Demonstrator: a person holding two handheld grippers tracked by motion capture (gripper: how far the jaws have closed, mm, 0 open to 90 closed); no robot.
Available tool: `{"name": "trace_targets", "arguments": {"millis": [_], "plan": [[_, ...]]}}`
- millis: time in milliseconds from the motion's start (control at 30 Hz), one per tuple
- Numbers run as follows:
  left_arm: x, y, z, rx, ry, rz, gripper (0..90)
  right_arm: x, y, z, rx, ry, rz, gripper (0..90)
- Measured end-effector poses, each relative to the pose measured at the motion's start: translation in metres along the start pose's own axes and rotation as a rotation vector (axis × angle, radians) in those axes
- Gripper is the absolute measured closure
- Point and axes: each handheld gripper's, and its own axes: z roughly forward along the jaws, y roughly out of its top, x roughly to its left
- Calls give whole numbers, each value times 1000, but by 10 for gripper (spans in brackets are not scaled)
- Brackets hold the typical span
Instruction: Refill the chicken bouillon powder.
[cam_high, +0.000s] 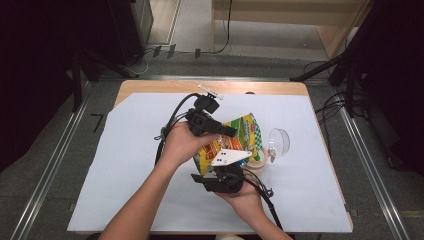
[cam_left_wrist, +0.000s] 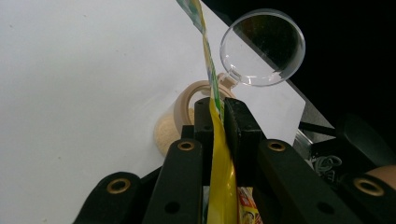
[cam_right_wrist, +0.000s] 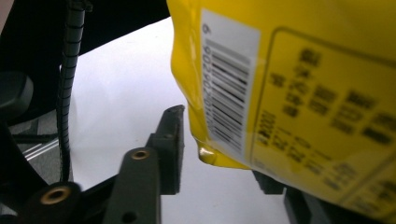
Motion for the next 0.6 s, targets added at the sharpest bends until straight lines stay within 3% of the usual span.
{"name": "trace_targets", "arguments": {"millis": [267,600], "plan": [[4,-13,-5,-18,-28,-8,852,2,-9,6,-4,30,-12,503],[12,-25,-14,-36,-42,-15,853,-1,-16,10,-8,20,-6,450]]}}
